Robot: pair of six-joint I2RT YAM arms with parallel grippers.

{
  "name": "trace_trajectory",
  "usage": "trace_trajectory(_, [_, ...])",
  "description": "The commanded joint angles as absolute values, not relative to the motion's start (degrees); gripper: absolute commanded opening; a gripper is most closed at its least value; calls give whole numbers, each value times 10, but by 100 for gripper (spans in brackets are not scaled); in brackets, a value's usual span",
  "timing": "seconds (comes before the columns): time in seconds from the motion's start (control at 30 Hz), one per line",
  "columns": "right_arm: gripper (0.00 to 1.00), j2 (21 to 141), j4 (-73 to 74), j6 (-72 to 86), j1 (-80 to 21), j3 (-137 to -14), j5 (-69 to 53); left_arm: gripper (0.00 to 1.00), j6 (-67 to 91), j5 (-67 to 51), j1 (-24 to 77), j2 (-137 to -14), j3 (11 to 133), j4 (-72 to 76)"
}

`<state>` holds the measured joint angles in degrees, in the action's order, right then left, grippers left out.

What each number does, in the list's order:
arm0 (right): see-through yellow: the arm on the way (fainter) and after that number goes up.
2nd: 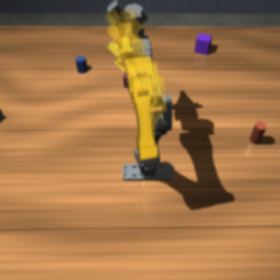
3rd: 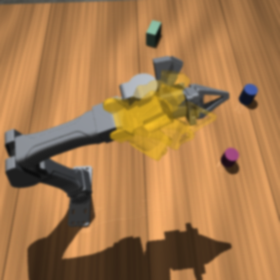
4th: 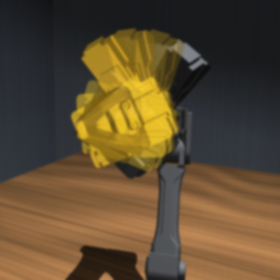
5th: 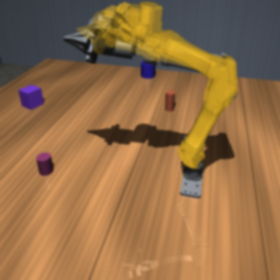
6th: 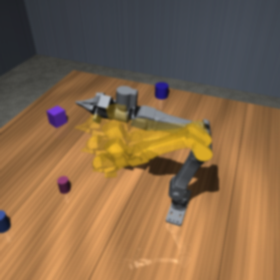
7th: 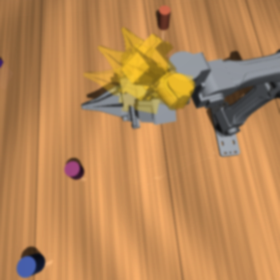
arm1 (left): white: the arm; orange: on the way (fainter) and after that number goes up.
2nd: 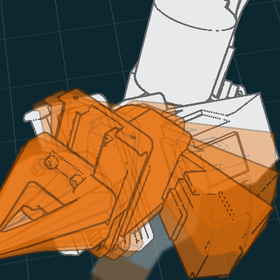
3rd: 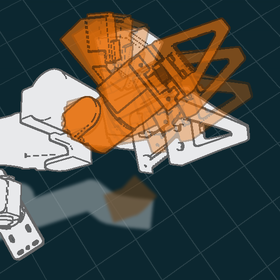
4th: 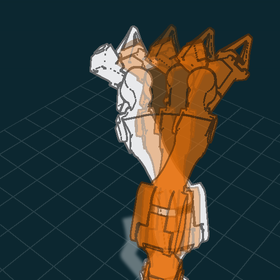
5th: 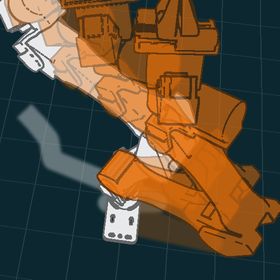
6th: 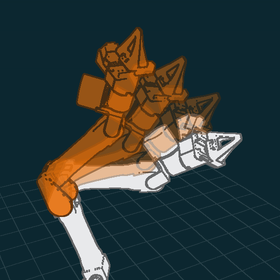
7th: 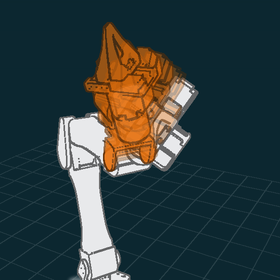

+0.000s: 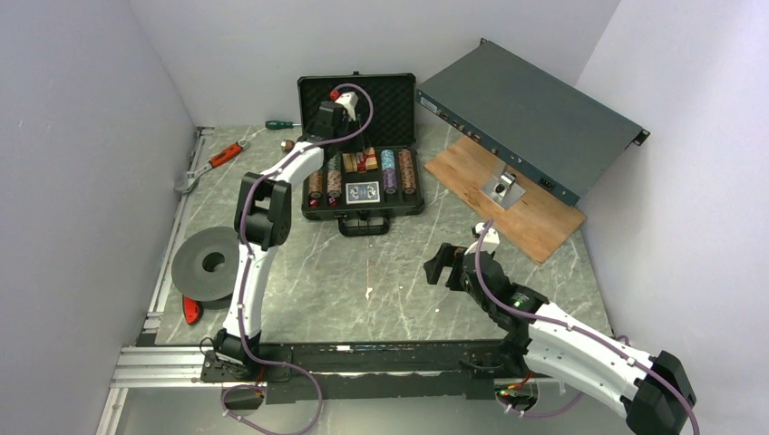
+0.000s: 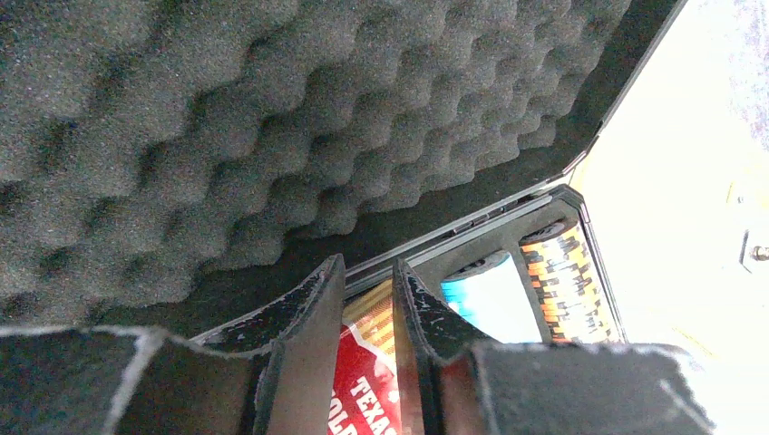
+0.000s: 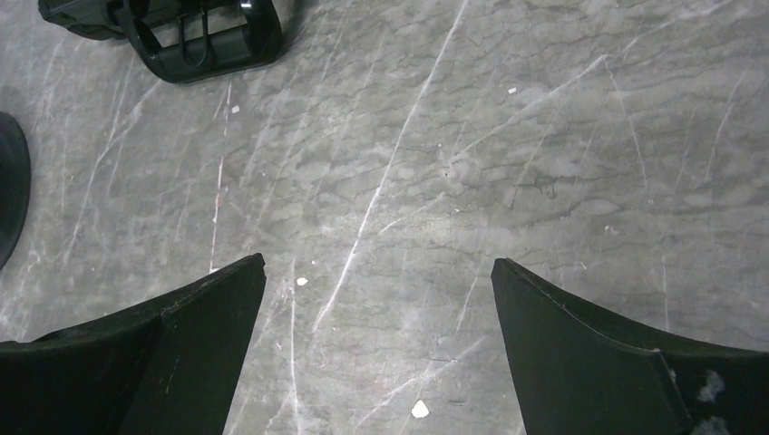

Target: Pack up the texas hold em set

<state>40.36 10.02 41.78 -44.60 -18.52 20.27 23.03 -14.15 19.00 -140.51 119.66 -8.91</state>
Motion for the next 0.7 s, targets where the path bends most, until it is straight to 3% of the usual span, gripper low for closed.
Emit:
trace_trajectory(0.0, [99,392,92,424,-444,-178,212,31,214,-164,199,-1370,1162,-85])
trace_trajectory(0.3, [99,380,102,427,-444,-176,212,28,196,-193,208,-1353,1132,-60])
trace_trajectory(0.53, [99,376,104,429,-444,-175,210,32,179,-186,212,-1336,1124,-54])
trace_trajectory(0.67, [99,378,104,428,-443,-175,210,40,170,-177,213,-1318,1115,-50])
